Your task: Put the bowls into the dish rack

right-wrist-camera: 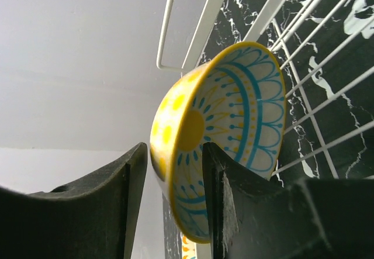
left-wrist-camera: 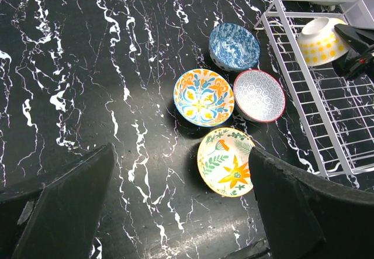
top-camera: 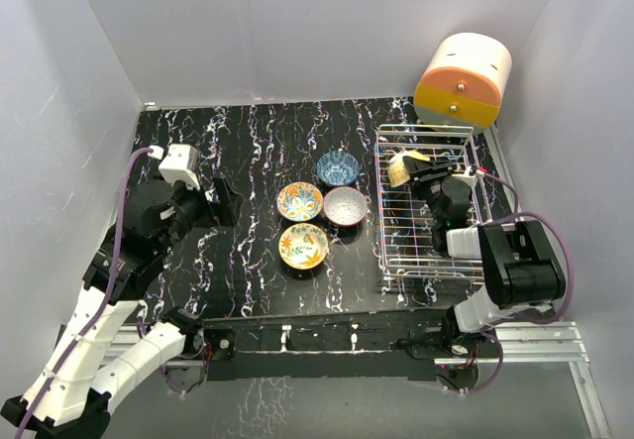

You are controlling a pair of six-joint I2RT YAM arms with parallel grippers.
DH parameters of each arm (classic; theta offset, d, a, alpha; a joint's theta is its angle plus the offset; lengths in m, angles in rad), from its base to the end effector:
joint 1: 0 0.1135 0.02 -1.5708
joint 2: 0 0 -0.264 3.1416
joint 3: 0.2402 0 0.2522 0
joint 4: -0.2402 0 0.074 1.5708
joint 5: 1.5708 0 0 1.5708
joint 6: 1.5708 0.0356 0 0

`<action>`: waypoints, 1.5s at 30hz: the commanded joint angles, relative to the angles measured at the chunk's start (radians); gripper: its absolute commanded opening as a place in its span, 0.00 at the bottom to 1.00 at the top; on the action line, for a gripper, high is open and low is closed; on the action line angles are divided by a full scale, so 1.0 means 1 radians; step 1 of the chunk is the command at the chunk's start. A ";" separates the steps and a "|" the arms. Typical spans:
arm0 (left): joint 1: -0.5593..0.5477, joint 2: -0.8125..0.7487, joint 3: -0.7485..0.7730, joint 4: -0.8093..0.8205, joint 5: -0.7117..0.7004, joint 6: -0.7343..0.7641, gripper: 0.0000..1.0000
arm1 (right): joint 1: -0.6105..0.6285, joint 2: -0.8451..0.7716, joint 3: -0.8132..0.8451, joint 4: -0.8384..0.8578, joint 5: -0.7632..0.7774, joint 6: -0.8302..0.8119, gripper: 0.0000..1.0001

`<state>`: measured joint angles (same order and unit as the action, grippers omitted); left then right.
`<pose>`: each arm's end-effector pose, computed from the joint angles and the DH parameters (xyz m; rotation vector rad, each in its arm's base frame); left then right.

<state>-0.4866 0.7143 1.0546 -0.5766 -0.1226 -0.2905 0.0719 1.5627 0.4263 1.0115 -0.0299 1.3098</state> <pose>0.1238 -0.0606 0.3992 0.0909 1.8251 -0.4411 0.2833 0.0215 0.1669 1.0313 1.4890 1.0391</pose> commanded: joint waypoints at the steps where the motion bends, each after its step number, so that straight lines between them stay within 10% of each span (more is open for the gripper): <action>1: -0.004 -0.013 0.015 0.017 0.011 -0.009 0.97 | 0.001 -0.116 0.016 -0.200 0.073 -0.026 0.47; 45: -0.003 -0.107 -0.032 0.044 0.031 -0.018 0.97 | -0.048 -0.143 0.394 -1.221 0.057 -0.351 0.95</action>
<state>-0.4866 0.6304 1.0409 -0.5484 -0.0967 -0.3141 0.0307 1.4368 0.8211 -0.1623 0.0086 1.0065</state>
